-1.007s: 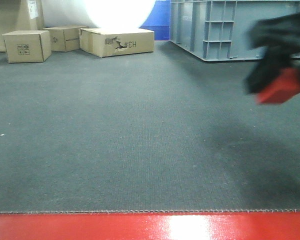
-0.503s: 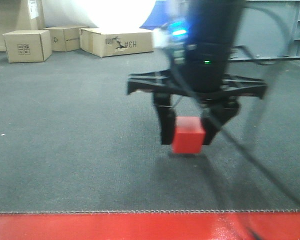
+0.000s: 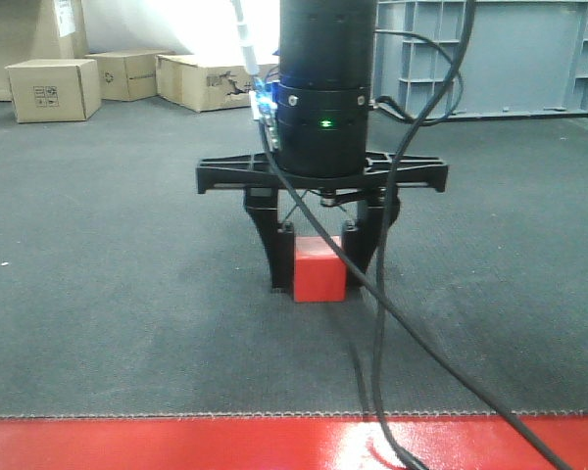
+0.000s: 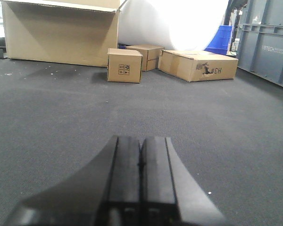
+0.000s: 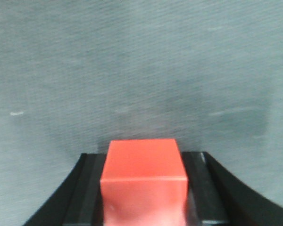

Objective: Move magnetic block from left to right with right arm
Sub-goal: 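Lower the held red cube onto the table with the right gripper, then open the right gripper and lift it off the red cube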

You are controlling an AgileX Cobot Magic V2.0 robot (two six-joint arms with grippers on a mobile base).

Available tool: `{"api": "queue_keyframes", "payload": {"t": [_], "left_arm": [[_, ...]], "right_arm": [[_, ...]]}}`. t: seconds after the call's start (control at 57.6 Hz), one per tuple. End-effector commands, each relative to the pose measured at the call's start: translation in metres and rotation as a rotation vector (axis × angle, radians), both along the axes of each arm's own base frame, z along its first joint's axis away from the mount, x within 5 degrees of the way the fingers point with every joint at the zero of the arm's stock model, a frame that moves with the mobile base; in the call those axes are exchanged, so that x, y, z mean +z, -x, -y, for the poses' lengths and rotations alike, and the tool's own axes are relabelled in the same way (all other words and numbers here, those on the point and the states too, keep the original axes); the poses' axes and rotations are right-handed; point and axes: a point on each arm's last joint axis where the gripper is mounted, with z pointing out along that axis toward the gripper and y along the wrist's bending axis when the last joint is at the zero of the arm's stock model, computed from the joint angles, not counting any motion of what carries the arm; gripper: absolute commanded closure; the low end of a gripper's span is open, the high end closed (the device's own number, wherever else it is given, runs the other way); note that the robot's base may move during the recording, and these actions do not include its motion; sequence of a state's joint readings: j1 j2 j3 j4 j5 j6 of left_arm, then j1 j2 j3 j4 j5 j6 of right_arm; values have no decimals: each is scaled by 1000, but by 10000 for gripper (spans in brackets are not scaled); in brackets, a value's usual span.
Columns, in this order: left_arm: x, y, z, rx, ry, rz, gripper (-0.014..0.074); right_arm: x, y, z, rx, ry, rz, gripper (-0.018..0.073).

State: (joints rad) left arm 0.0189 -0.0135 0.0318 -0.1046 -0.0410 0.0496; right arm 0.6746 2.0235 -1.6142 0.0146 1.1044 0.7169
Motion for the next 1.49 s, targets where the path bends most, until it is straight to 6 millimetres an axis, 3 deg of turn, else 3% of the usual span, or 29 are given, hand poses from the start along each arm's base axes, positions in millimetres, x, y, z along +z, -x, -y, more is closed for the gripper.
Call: {"api": "queue_keyframes", "payload": {"t": [0.0,0.087,0.243,0.33,0.555,0.816,1.163,1.285,1.476], "left_arm": [[6,2,0,2,2,93,722],[6,2,0,2,2,93,722],[6,2,0,2,2,93,722],[6,2,0,2,2,93,722],[6,2,0,2,2,93,722],[6,2,0,2,2,93,722],[6,2,0,2,2,93,722],[6,2,0,2,2,93,722],[6,2,0,2,2,93,722]], "right_arm": [[25,2,-4,-10,-82,43,267],[25,1,-4,-10,-85,48,241],[25,1,-4,-9,-88,51,59],[25,1,-4,-9,-86,49,6],[36,2,-3,-9,-109,79,3],[65,7,6,7,-116,168,3],[107,19,40,97,-108,347,7],[112,27,65,130,-103,397,115],[113,45,116,132,-93,494,475]]}}
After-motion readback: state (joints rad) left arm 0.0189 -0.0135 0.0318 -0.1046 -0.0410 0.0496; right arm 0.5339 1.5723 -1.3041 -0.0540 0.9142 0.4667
